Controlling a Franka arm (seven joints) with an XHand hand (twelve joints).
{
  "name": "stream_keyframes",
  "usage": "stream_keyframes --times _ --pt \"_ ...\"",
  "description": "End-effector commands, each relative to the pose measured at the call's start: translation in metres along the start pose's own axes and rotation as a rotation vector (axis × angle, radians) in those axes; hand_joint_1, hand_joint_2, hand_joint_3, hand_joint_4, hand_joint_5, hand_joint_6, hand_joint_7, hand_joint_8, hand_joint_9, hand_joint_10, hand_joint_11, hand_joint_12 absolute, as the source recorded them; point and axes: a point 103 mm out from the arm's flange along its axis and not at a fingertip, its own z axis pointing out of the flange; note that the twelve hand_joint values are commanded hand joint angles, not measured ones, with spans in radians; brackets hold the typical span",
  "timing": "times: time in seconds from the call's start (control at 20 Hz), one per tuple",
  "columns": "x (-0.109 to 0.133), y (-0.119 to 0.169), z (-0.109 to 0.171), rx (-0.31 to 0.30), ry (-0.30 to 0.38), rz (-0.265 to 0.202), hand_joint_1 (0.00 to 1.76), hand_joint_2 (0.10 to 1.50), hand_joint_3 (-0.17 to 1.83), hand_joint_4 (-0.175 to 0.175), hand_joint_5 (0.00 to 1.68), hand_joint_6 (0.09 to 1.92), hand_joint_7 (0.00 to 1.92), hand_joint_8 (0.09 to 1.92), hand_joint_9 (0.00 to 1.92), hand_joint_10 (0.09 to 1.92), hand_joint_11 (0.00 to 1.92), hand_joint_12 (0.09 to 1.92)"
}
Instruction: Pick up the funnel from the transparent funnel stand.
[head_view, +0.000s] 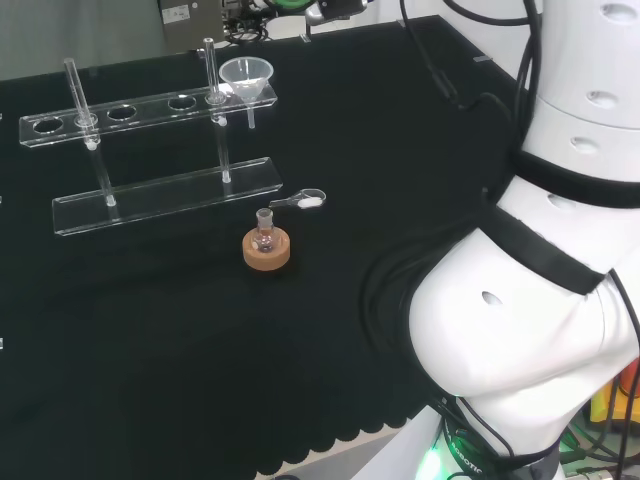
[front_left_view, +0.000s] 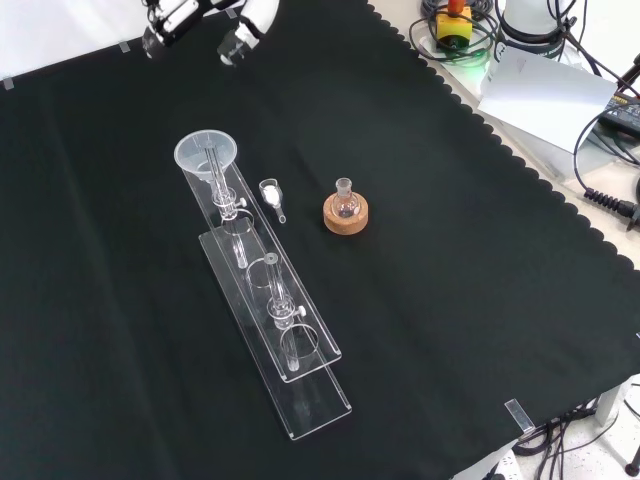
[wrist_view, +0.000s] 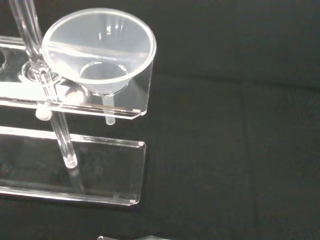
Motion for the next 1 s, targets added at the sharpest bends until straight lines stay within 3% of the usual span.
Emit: stream_keyframes --times 0.05,0.45,0.85,1.0 --pt "0.014 0.012 0.014 0.040 -0.018 -0.034 0.11 1.15 0.27 -0.016 0.23 0.09 0.13 0.59 0.32 0.68 0.05 1.43" --pt "0.028 0.023 0.029 0.071 -0.050 -0.033 0.50 0.96 0.19 -0.025 0.30 0.09 0.14 0.70 0.38 0.75 0.20 1.50" --pt "0.036 0.035 0.040 0.125 -0.039 -0.060 0.56 0.88 0.20 -0.015 0.26 0.09 0.05 0.73 0.31 0.79 0.23 1.52" --pt "0.038 0.039 0.041 0.167 -0.024 -0.065 0.54 0.85 0.21 -0.006 0.19 0.09 0.01 0.70 0.16 0.86 0.23 1.54"
